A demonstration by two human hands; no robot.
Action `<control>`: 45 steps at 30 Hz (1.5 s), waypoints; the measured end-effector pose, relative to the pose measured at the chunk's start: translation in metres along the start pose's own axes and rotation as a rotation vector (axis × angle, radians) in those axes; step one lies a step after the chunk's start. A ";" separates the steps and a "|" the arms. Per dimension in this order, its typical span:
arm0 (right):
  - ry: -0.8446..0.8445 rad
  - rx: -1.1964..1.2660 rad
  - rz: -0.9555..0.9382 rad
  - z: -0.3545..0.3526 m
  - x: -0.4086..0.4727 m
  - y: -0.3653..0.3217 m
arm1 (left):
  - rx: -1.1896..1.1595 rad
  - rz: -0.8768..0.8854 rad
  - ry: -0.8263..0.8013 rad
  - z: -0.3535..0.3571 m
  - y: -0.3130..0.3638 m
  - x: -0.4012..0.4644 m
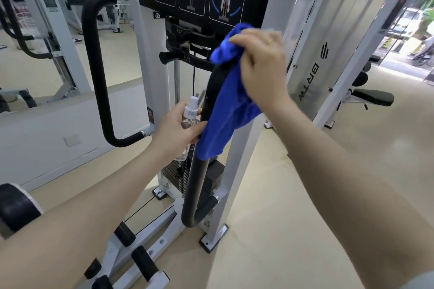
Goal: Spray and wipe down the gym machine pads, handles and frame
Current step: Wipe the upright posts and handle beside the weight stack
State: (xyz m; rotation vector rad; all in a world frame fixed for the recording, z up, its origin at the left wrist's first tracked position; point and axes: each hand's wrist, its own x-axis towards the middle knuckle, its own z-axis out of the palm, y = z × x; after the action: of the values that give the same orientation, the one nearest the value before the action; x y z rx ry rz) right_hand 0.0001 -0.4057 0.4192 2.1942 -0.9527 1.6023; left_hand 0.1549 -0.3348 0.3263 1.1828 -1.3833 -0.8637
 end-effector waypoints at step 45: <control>-1.135 -0.378 0.147 0.027 -0.274 -0.033 | 0.791 0.032 -0.193 -0.001 -0.156 -0.093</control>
State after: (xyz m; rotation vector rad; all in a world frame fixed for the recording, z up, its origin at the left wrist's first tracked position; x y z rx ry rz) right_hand -0.0072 -0.2999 0.1626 2.6877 -1.5123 0.0056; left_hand 0.1791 -0.2830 0.1539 1.6828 -1.9874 -0.4016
